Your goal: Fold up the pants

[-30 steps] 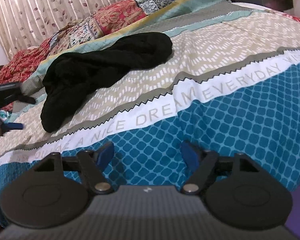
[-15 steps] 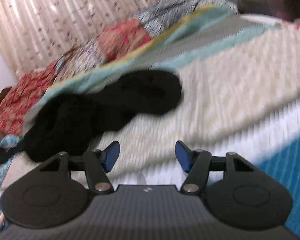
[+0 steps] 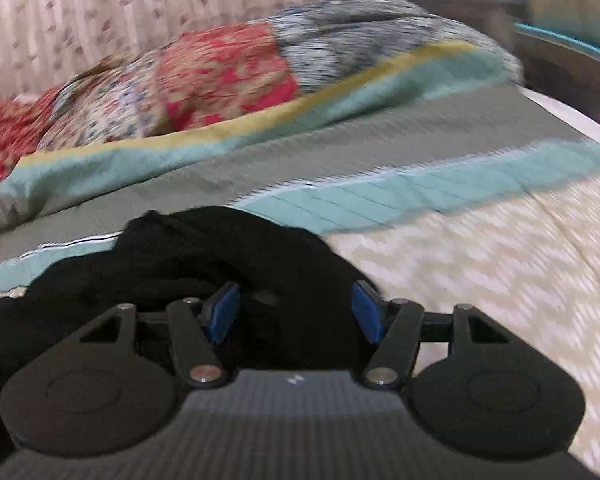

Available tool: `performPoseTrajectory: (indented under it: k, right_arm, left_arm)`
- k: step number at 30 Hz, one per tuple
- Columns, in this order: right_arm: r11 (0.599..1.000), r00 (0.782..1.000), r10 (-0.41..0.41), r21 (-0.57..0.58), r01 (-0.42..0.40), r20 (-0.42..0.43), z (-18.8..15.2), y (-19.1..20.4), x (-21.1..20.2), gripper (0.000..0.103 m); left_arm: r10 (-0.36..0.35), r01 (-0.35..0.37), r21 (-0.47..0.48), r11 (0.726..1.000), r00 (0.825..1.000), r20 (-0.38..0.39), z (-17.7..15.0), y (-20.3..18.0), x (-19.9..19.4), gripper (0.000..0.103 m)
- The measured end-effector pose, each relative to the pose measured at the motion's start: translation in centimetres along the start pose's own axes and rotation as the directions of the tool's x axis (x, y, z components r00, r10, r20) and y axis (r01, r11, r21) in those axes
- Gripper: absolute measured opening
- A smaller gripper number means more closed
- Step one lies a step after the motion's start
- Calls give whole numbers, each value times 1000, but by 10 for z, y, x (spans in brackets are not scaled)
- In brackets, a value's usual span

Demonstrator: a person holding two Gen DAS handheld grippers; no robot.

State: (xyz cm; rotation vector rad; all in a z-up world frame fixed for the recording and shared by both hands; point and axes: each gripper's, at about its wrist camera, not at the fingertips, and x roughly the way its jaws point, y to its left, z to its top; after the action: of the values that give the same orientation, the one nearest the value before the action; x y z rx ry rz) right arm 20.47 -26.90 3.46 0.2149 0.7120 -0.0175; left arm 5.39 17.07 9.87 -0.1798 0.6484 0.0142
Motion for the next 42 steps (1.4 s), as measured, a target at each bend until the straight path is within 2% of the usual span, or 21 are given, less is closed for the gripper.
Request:
performPoseTrajectory:
  k: [1, 4, 5, 6, 7, 8, 10, 12, 14, 19, 21, 24, 26, 28, 31, 32, 34, 36, 39, 40, 42]
  right_arm:
    - [1000, 1000, 20, -21, -20, -13, 5, 7, 7, 65]
    - [993, 997, -8, -117, -1, -74, 13, 28, 31, 65]
    - [991, 996, -32, -129, 20, -89, 12, 30, 39, 62]
    - [990, 993, -56, -135, 41, -107, 12, 29, 47, 52]
    - [989, 990, -75, -138, 58, -122, 13, 27, 52, 12]
    - [988, 984, -100, -134, 80, -150, 15, 23, 57, 6]
    - [997, 987, -66, -44, 60, -147, 25, 11, 50, 6]
    - [998, 998, -6, 57, 10, -60, 43, -7, 24, 6]
    - [986, 998, 41, 157, -49, 52, 62, -33, -13, 6]
    - [952, 973, 17, 295, -86, 229, 80, -94, -103, 6]
    - [934, 958, -17, 346, -86, 285, 70, -120, -142, 6]
    - [883, 943, -57, 458, -106, 329, 40, -159, -184, 6]
    - [850, 940, -109, 521, -80, 323, 8, -178, -208, 6]
    - [828, 950, -152, 560, -27, 272, -24, -188, -217, 6]
    - [823, 958, -250, 553, 132, 143, -72, -194, -223, 6]
    - [815, 957, -268, 555, 167, 107, -83, -196, -222, 11]
    - [784, 957, -288, 584, 213, 38, -103, -201, -219, 13]
    - [764, 952, -305, 601, 233, 18, -111, -202, -220, 15]
    - [762, 945, -323, 605, 229, 49, -109, -198, -228, 30]
    - [771, 944, -323, 597, 223, 64, -105, -195, -229, 34]
    - [794, 946, -309, 574, 201, 97, -101, -189, -234, 35]
  left_arm:
    - [-15, 15, 0, 1000, 1000, -7, 3, -6, 18, 73]
    - [-55, 55, -7, 998, 997, -62, 11, -19, 67, 78]
    - [-69, 65, -38, 997, 992, -102, 12, -21, 87, 78]
    - [-92, 82, -75, 994, 986, -138, 10, -23, 103, 76]
    - [-119, 102, -110, 989, 979, -166, 9, -25, 114, 57]
    - [-157, 130, -144, 981, 968, -195, 6, -27, 124, 21]
    - [-169, 132, -172, 976, 961, -221, 4, -31, 133, 15]
    - [-191, 164, -173, 971, 969, -155, 5, -32, 119, 13]
    - [-216, 199, -174, 964, 973, -83, 12, -28, 95, 13]
    - [-300, 314, -186, 931, 949, 97, 20, -5, 9, 13]
    - [-304, 327, -178, 928, 942, 143, 16, 1, -20, 13]
    - [-293, 322, -177, 930, 941, 173, -2, 12, -54, 13]
    - [-282, 310, -186, 932, 945, 165, -19, 21, -69, 13]
    - [-264, 289, -209, 934, 954, 141, -41, 29, -81, 2]
    - [-214, 224, -277, 935, 975, 65, -71, 44, -86, 2]
    - [-210, 210, -310, 927, 977, 31, -78, 50, -83, 2]
    - [-213, 187, -375, 908, 977, -27, -90, 59, -80, 3]
    - [-204, 166, -408, 898, 978, -52, -94, 63, -80, 5]
    - [-208, 153, -419, 895, 974, -87, -90, 60, -76, 36]
    - [-208, 145, -413, 899, 972, -111, -88, 56, -71, 54]
    - [-211, 132, -404, 905, 965, -156, -89, 47, -64, 61]
